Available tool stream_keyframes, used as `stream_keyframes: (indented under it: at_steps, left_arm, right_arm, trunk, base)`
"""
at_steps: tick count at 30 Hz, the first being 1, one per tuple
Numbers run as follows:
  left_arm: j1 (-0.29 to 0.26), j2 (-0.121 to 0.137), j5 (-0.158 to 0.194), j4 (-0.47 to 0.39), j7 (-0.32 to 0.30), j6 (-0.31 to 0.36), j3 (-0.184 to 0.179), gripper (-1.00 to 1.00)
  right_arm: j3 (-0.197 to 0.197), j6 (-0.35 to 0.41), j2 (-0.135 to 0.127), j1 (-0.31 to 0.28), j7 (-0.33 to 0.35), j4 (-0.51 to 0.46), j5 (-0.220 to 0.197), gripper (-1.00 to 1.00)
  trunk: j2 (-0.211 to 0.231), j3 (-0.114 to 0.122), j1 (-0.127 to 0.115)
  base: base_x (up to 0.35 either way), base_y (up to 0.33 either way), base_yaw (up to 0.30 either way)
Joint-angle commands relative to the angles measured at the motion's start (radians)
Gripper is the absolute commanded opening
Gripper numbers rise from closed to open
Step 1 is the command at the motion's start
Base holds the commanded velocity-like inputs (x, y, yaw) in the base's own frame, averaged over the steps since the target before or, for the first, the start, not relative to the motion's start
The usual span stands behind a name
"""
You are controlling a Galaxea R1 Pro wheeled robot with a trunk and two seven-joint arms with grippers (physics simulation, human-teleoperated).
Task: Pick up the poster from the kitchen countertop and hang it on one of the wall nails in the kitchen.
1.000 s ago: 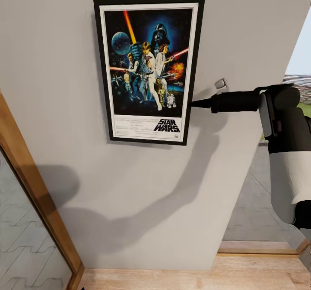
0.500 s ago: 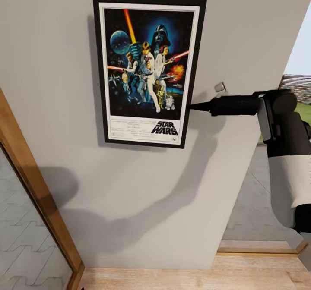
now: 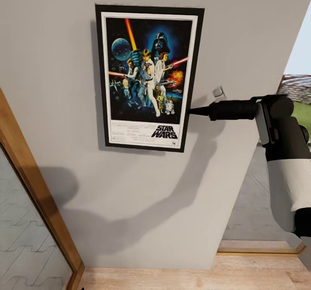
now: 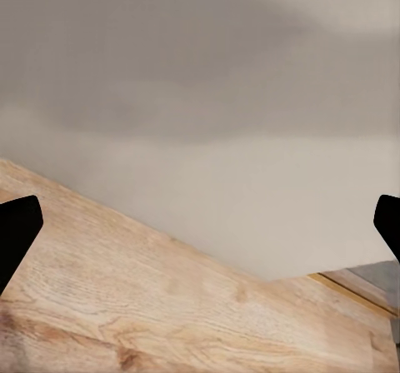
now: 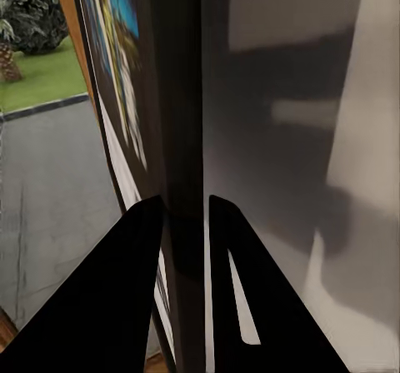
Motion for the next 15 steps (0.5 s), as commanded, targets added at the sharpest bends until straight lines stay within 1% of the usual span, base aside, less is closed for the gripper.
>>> stream_keyframes:
  at_steps: [1, 15]
  left_arm:
    - [-0.001, 0.000, 0.005, 0.001, -0.002, -0.005, -0.005, 1.00]
    - [-0.001, -0.001, 0.005, 0.001, -0.002, -0.005, -0.005, 1.00]
  right_arm:
    - [0.002, 0.011, -0.001, 0.000, -0.001, -0.001, -0.008, -1.00]
    - [0.002, 0.011, -0.001, 0.019, -0.001, -0.034, -0.007, -1.00]
  trunk:
    - [-0.002, -0.002, 0.001]
    - [-0.002, -0.002, 0.001]
  base:
    - [0.000, 0.000, 0.000]
    - [0.000, 0.000, 0.000]
